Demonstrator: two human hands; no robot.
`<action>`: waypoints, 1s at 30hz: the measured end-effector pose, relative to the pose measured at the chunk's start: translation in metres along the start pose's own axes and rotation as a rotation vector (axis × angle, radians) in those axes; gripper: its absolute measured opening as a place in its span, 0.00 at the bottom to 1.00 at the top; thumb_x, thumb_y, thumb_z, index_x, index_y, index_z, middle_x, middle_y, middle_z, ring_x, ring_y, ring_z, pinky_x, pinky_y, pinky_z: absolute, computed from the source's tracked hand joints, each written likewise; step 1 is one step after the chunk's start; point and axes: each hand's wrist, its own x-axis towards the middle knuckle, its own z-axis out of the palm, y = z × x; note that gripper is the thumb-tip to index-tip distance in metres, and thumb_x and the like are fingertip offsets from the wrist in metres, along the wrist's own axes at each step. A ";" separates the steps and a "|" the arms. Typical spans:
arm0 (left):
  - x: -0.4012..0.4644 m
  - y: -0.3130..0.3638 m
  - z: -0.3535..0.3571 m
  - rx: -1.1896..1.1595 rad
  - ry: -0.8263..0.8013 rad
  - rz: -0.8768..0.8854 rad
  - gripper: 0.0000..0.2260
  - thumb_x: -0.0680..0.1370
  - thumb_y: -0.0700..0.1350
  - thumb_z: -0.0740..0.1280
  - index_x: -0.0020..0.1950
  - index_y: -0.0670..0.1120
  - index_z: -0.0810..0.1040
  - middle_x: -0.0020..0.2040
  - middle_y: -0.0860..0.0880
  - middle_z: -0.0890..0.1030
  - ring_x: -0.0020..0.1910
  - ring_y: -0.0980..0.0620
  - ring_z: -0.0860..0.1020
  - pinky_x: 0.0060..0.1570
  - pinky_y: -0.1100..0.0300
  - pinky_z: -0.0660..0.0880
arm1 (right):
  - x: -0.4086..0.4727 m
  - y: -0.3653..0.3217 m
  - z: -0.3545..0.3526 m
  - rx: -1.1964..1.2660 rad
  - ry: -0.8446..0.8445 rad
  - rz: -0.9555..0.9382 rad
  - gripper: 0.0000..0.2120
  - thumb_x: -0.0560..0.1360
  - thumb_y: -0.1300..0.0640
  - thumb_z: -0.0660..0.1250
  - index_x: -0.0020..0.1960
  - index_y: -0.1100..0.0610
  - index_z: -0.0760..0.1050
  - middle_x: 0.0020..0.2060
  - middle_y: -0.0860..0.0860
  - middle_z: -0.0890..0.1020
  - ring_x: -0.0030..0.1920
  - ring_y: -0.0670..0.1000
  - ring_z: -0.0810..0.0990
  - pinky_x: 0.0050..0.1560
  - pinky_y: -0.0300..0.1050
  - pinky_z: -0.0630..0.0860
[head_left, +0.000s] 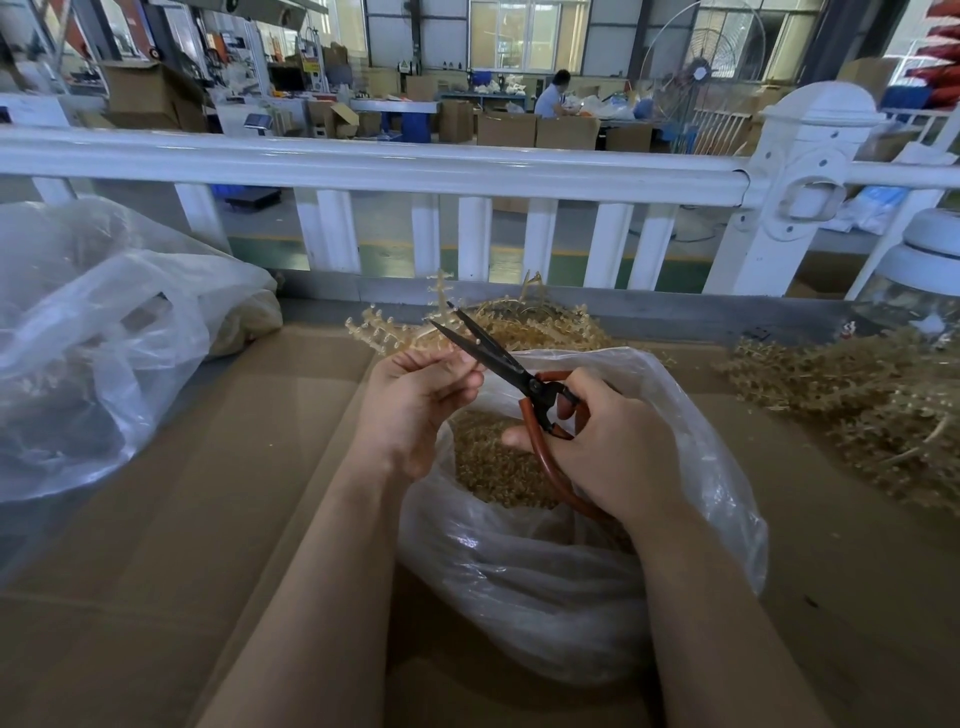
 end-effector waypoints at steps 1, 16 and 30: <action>0.000 0.000 0.000 0.019 0.003 0.006 0.06 0.67 0.39 0.71 0.31 0.45 0.84 0.31 0.48 0.82 0.32 0.54 0.80 0.39 0.63 0.79 | 0.000 0.000 0.000 -0.001 -0.002 -0.004 0.27 0.64 0.21 0.61 0.42 0.43 0.67 0.31 0.36 0.74 0.32 0.35 0.74 0.31 0.27 0.63; 0.000 -0.004 -0.001 0.011 -0.039 -0.013 0.03 0.68 0.38 0.71 0.34 0.44 0.82 0.31 0.48 0.80 0.33 0.54 0.80 0.39 0.63 0.77 | 0.002 0.002 0.001 0.025 0.025 -0.023 0.31 0.64 0.18 0.58 0.42 0.46 0.69 0.31 0.39 0.75 0.32 0.38 0.75 0.32 0.32 0.72; 0.000 -0.003 -0.002 0.004 -0.077 -0.068 0.03 0.67 0.39 0.72 0.33 0.45 0.84 0.34 0.46 0.83 0.32 0.54 0.79 0.38 0.63 0.78 | 0.000 -0.001 0.000 0.032 0.043 -0.033 0.32 0.65 0.19 0.58 0.43 0.49 0.72 0.31 0.40 0.77 0.32 0.39 0.76 0.32 0.29 0.68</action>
